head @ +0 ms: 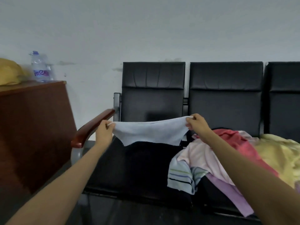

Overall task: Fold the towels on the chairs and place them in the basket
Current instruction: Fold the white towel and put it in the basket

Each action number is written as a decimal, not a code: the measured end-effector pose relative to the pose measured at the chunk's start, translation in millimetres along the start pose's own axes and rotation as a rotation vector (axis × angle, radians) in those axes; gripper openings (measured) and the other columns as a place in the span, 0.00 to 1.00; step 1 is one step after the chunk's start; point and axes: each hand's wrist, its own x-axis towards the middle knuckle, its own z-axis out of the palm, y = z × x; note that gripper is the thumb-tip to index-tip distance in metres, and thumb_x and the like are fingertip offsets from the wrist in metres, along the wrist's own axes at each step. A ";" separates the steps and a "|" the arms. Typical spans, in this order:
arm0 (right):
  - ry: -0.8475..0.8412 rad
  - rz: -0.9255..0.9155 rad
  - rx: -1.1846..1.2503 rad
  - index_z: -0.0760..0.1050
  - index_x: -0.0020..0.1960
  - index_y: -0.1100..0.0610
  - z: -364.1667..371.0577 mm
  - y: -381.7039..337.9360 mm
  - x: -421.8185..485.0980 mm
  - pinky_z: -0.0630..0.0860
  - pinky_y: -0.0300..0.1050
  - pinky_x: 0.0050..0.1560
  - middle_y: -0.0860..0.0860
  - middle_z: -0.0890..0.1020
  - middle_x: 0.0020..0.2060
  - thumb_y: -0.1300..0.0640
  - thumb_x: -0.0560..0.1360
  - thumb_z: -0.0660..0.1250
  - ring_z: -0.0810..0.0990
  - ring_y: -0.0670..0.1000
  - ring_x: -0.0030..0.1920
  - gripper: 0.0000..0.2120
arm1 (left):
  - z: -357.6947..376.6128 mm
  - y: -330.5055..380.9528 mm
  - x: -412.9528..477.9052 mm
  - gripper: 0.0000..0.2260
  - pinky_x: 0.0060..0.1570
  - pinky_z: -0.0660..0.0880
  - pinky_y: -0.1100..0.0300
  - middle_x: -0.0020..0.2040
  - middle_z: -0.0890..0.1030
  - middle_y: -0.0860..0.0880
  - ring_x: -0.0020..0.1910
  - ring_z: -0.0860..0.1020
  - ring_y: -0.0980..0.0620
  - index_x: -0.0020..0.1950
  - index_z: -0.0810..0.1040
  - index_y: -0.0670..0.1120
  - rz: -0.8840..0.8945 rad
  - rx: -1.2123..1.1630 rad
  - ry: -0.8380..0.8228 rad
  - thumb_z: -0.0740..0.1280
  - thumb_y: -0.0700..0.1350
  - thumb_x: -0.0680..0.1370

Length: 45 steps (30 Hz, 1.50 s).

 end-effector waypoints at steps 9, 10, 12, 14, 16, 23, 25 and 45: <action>-0.363 0.213 -0.362 0.71 0.38 0.58 0.9 66.5 -38.0 0.60 0.40 0.29 0.52 0.68 0.32 0.61 0.75 0.64 0.65 0.48 0.31 0.08 | -7.6 -81.7 -60.7 0.08 0.61 0.68 0.48 0.46 0.79 0.48 0.51 0.76 0.44 0.46 0.75 0.47 -0.177 0.394 -0.164 0.62 0.50 0.79; -0.411 0.229 -0.415 0.73 0.41 0.60 2.6 77.5 -41.6 0.63 0.40 0.31 0.53 0.70 0.34 0.61 0.75 0.65 0.67 0.49 0.32 0.06 | -5.2 -91.2 -65.9 0.08 0.62 0.67 0.48 0.48 0.79 0.48 0.52 0.76 0.45 0.48 0.76 0.47 -0.219 0.469 -0.218 0.62 0.50 0.79; -0.438 0.226 -0.479 0.76 0.47 0.64 7.8 100.5 -46.0 0.69 0.43 0.39 0.55 0.74 0.40 0.59 0.75 0.68 0.72 0.51 0.39 0.07 | 0.8 -109.5 -75.7 0.09 0.59 0.69 0.50 0.50 0.79 0.47 0.53 0.75 0.45 0.51 0.77 0.46 -0.317 0.492 -0.303 0.61 0.50 0.79; -0.401 0.214 -0.477 0.75 0.45 0.63 14.3 117.5 -46.9 0.70 0.46 0.44 0.56 0.75 0.42 0.57 0.75 0.69 0.73 0.52 0.41 0.09 | 7.3 -122.4 -81.2 0.09 0.49 0.70 0.54 0.51 0.79 0.43 0.50 0.75 0.44 0.51 0.76 0.42 -0.381 0.413 -0.308 0.61 0.47 0.79; -0.352 0.201 -0.435 0.75 0.45 0.63 21.6 124.7 -44.9 0.70 0.46 0.43 0.55 0.74 0.40 0.55 0.76 0.67 0.73 0.52 0.40 0.10 | 13.4 -125.1 -82.2 0.09 0.43 0.68 0.56 0.51 0.78 0.41 0.47 0.74 0.45 0.50 0.75 0.40 -0.413 0.337 -0.260 0.59 0.45 0.80; -0.129 0.002 -0.382 0.65 0.34 0.53 47.9 121.2 13.1 0.63 0.39 0.32 0.48 0.68 0.31 0.55 0.76 0.66 0.66 0.46 0.33 0.15 | 35.2 -126.7 -35.2 0.08 0.52 0.72 0.49 0.49 0.76 0.42 0.49 0.75 0.43 0.51 0.73 0.41 -0.401 0.138 -0.063 0.60 0.46 0.81; -0.126 -0.015 -0.391 0.67 0.36 0.53 59.8 125.4 32.7 0.64 0.39 0.32 0.48 0.69 0.31 0.55 0.76 0.66 0.67 0.46 0.33 0.12 | 44.9 -135.6 -24.3 0.07 0.50 0.72 0.50 0.49 0.76 0.42 0.47 0.75 0.45 0.49 0.73 0.42 -0.404 0.156 -0.059 0.61 0.45 0.81; -0.564 -0.303 -0.837 0.71 0.66 0.54 140.1 187.4 -48.7 0.63 0.47 0.68 0.53 0.71 0.66 0.53 0.80 0.59 0.67 0.53 0.67 0.16 | 47.0 -150.8 -73.0 0.29 0.67 0.58 0.50 0.71 0.61 0.41 0.69 0.59 0.40 0.69 0.67 0.42 -0.643 0.806 -0.374 0.66 0.59 0.75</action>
